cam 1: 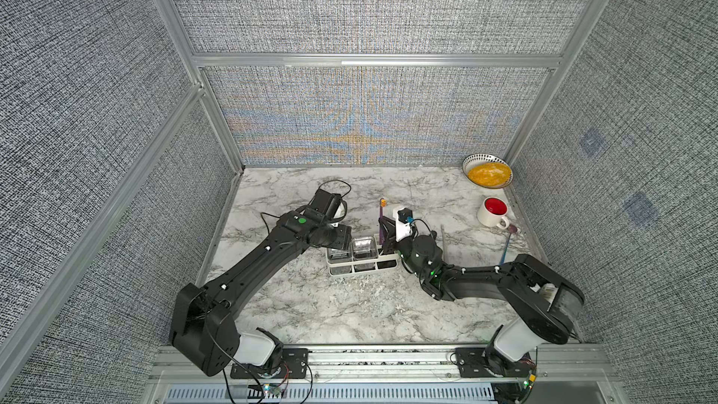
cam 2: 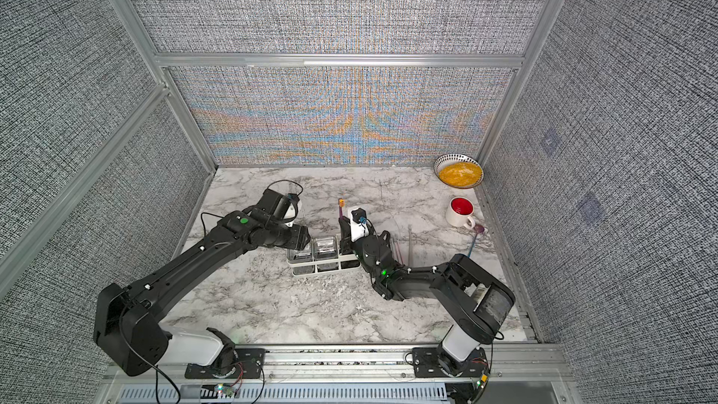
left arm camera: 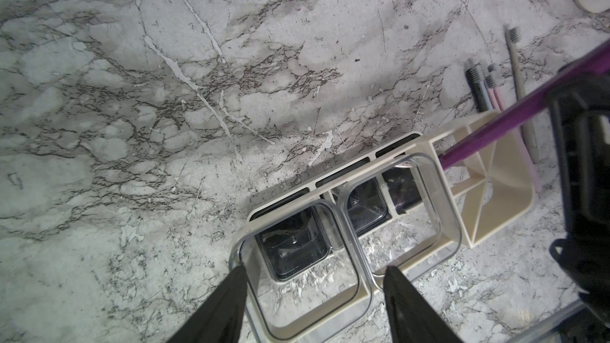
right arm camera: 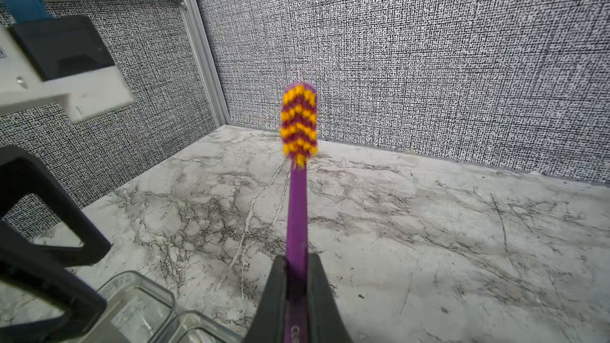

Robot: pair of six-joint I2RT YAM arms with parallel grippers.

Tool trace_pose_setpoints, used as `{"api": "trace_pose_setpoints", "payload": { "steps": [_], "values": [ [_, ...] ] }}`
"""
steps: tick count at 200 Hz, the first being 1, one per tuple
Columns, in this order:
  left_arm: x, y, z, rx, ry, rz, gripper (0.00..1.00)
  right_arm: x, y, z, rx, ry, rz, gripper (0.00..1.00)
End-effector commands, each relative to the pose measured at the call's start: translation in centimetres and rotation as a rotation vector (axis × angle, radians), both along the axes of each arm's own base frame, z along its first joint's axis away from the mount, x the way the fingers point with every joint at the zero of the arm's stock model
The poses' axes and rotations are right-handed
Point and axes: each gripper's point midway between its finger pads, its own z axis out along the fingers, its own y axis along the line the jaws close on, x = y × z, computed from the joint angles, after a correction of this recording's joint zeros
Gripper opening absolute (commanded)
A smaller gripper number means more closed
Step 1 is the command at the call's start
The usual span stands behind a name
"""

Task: Place the toothbrush into the toothbrush holder
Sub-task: Pick up the toothbrush from the center of the board, then place the toothbrush in the toothbrush holder.

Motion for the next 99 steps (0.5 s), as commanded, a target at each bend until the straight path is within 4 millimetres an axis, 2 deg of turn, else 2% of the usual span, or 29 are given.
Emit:
{"api": "trace_pose_setpoints", "payload": {
  "steps": [1,39,99],
  "values": [
    [0.0,-0.1,0.1,-0.006,-0.01,-0.008,0.68,-0.1,-0.1,0.7,0.013,-0.045,-0.023,0.02],
    [0.0,-0.2,0.1,-0.004,-0.011,-0.012,0.68,-0.2,-0.3,-0.5,0.017,-0.046,-0.038,0.02],
    [0.0,0.0,-0.1,0.004,-0.015,-0.012,0.68,-0.3,-0.1,-1.3,0.023,-0.043,-0.038,0.05]
  ]
}}
